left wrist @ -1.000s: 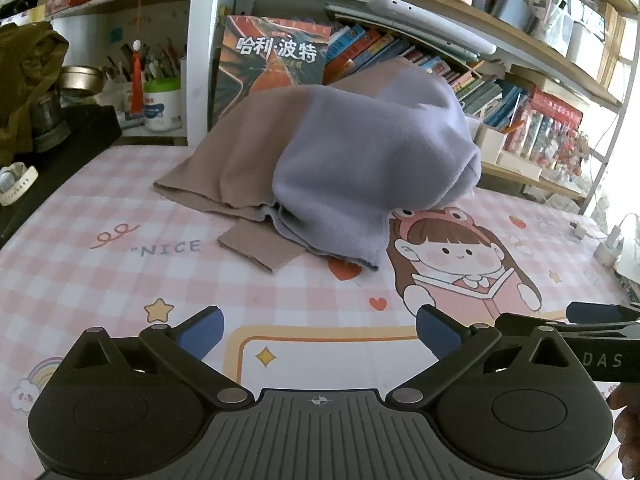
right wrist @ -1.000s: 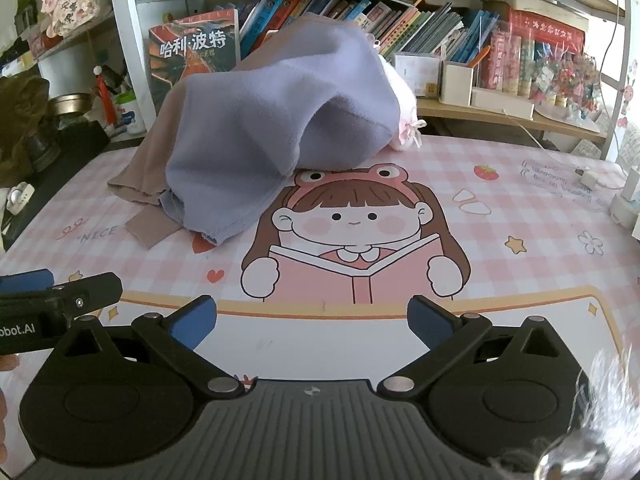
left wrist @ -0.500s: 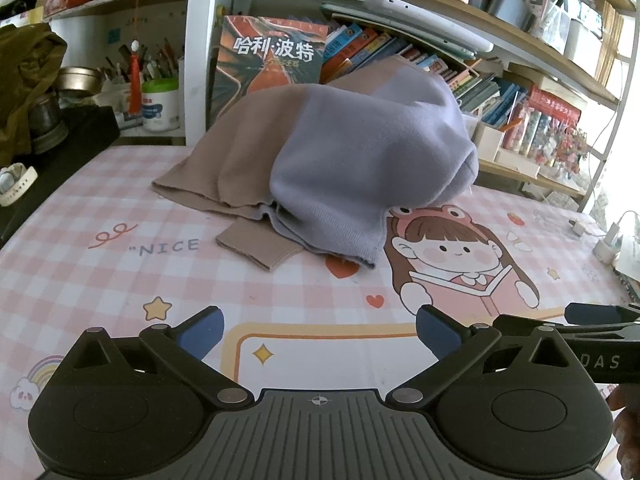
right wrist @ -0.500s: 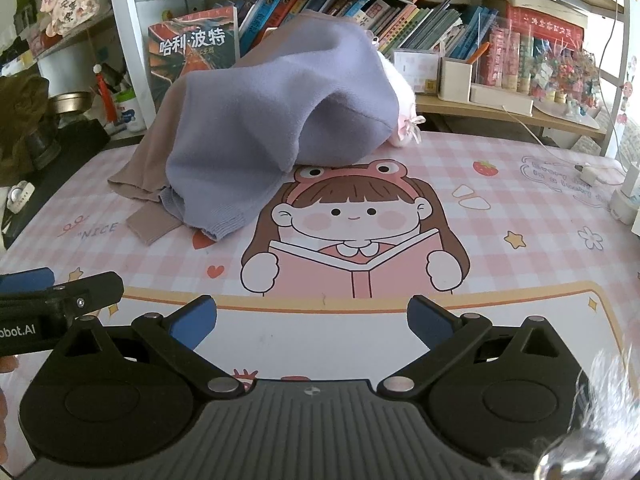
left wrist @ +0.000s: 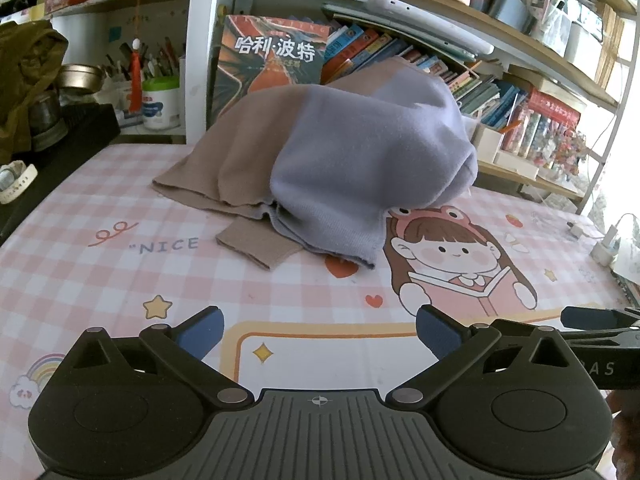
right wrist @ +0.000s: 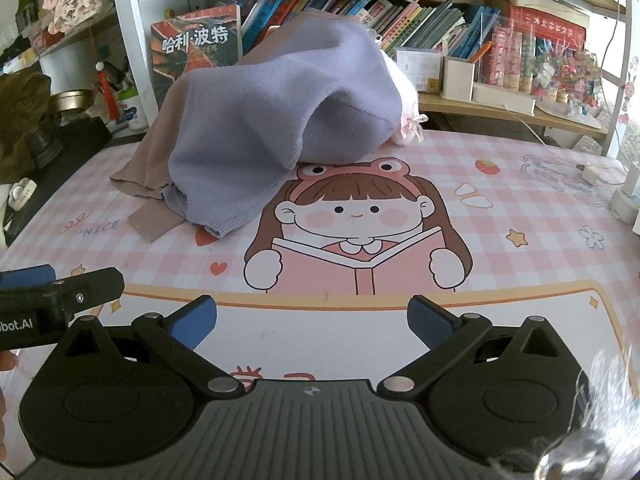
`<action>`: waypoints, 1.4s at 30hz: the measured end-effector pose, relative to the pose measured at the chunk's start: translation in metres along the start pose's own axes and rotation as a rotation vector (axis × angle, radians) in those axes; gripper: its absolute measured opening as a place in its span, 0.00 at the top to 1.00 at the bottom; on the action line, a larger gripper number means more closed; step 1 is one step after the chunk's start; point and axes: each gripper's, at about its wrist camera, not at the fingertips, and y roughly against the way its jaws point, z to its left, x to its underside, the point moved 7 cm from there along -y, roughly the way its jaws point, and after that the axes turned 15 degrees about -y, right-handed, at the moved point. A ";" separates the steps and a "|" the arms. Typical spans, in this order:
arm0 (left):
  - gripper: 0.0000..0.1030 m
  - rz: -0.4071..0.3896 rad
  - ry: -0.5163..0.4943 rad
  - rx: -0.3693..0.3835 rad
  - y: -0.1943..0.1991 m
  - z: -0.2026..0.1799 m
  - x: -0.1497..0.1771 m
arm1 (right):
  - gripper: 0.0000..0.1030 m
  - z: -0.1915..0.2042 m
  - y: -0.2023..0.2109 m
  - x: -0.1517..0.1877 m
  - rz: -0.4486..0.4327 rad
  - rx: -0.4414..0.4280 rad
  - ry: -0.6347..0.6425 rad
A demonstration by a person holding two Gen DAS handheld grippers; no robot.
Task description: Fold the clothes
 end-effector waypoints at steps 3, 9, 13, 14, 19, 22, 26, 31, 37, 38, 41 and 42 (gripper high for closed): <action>0.00 0.000 0.002 -0.002 0.000 0.001 0.000 | 0.00 0.001 0.001 0.000 0.000 0.000 0.002; 0.00 0.001 0.002 -0.002 -0.001 0.001 0.000 | 0.00 0.001 0.000 0.000 0.004 0.001 0.001; 0.00 0.002 0.003 -0.002 -0.001 0.002 0.000 | 0.00 0.001 0.000 0.001 0.007 0.003 0.002; 0.00 0.002 0.004 -0.002 -0.001 0.002 0.000 | 0.00 0.001 -0.001 0.001 0.008 0.003 0.003; 0.00 0.005 0.008 0.000 -0.002 0.002 0.000 | 0.00 0.003 -0.002 0.001 0.013 0.003 0.005; 0.00 0.006 0.010 0.002 -0.003 0.003 0.000 | 0.00 0.003 -0.002 0.000 0.015 0.004 0.006; 0.00 0.008 0.011 0.003 -0.003 0.004 0.000 | 0.00 0.004 -0.003 0.000 0.017 0.004 0.008; 0.00 0.010 0.009 0.003 -0.004 0.004 0.000 | 0.00 0.004 -0.005 0.000 0.023 0.004 0.006; 0.00 0.017 0.007 0.006 -0.006 0.005 0.000 | 0.00 0.004 -0.007 0.001 0.029 0.002 0.008; 0.00 0.017 0.007 0.006 -0.006 0.005 0.000 | 0.00 0.005 -0.007 0.001 0.030 0.002 0.008; 0.00 0.020 0.009 0.005 -0.007 0.006 0.001 | 0.00 0.005 -0.009 0.001 0.033 0.003 0.010; 0.00 0.021 0.009 0.005 -0.008 0.006 0.001 | 0.00 0.005 -0.009 0.000 0.034 0.003 0.011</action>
